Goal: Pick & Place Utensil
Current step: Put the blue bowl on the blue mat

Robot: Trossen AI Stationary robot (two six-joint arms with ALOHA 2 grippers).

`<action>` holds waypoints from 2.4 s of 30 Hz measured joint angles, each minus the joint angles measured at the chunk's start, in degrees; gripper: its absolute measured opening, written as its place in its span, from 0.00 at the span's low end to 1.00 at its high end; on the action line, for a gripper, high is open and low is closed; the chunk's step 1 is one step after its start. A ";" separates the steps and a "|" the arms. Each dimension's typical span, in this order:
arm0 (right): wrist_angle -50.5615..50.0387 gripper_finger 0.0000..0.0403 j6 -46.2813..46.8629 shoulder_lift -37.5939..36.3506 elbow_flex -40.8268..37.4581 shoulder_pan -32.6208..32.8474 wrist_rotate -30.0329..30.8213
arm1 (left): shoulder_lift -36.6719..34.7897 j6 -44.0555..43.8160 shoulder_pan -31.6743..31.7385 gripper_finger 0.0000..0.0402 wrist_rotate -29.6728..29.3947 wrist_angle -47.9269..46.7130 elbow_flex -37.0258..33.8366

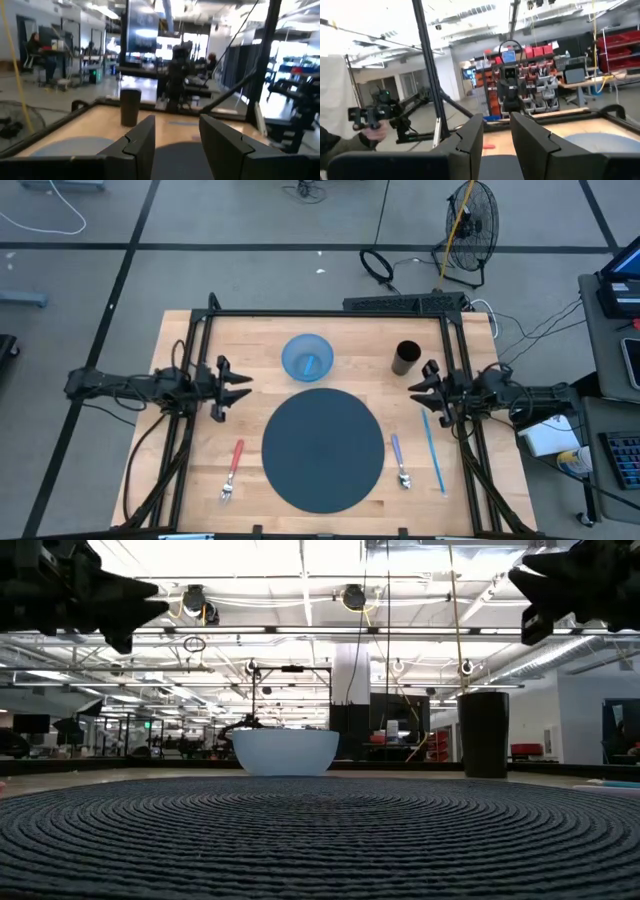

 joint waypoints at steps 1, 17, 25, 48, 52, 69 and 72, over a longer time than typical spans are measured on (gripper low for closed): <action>0.24 0.23 -0.92 0.65 0.22 0.00 -0.80 | 1.16 0.57 0.11 0.40 0.00 0.45 0.00; 11.52 0.23 -1.73 9.05 2.21 6.36 -11.19 | 20.12 8.56 3.97 0.40 -1.86 -6.04 10.76; 11.71 0.23 -9.24 13.04 3.95 8.64 0.23 | 31.74 10.58 6.77 0.40 -2.19 -14.00 21.24; -19.51 0.24 -23.66 29.32 30.17 8.66 17.21 | 46.94 14.86 10.73 0.40 -1.45 -21.50 32.17; -19.59 0.26 -22.40 30.93 30.42 8.66 17.36 | 52.97 17.37 11.31 0.40 -2.91 -30.43 40.83; -30.33 0.43 -23.05 38.46 40.92 8.61 17.06 | 72.07 25.00 17.46 0.40 2.47 -42.12 52.98; -30.85 0.44 -23.12 38.45 40.94 8.62 17.06 | 73.41 26.30 17.46 0.40 5.24 -41.69 53.00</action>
